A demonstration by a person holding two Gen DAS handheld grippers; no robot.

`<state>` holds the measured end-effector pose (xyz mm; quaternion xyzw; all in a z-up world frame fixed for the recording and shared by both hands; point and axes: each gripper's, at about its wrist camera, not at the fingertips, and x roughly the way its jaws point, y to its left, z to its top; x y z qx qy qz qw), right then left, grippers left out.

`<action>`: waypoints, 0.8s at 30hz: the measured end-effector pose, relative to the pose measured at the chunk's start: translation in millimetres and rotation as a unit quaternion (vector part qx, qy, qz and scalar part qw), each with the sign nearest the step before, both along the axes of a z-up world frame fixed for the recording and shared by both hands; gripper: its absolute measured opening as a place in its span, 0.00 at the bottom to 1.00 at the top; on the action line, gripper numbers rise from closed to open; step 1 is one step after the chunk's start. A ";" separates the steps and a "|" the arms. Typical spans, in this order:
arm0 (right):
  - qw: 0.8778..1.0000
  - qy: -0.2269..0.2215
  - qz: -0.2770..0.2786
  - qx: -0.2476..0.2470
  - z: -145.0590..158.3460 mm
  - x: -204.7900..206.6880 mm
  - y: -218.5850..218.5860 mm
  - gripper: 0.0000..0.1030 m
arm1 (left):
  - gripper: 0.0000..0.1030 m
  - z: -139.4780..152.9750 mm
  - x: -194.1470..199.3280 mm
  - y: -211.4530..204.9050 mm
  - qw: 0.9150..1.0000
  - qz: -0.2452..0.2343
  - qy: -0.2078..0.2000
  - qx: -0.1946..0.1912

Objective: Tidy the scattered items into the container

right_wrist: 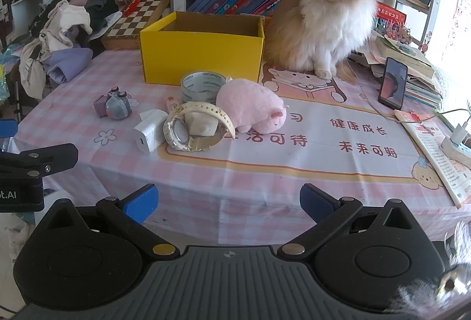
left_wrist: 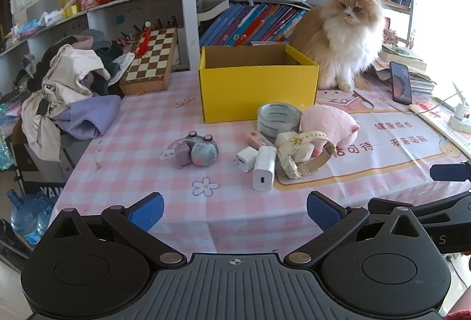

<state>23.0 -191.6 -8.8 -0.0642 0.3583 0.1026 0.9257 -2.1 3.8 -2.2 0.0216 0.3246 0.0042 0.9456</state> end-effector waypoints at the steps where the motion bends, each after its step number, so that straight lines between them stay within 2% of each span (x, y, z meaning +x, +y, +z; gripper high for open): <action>1: 1.000 0.000 0.001 0.000 0.0 0.3 0.5 1.00 | 1.00 0.3 0.2 -0.1 1.000 0.001 0.001 0.001; 14: 1.000 -0.003 0.005 0.000 -2.6 -1.7 5.1 1.00 | 1.00 1.3 -0.3 -0.7 1.000 -0.010 -0.002 0.007; 24: 1.000 0.000 0.003 0.001 -3.7 -0.5 4.8 1.00 | 1.00 1.4 0.8 0.5 1.000 -0.021 0.003 -0.004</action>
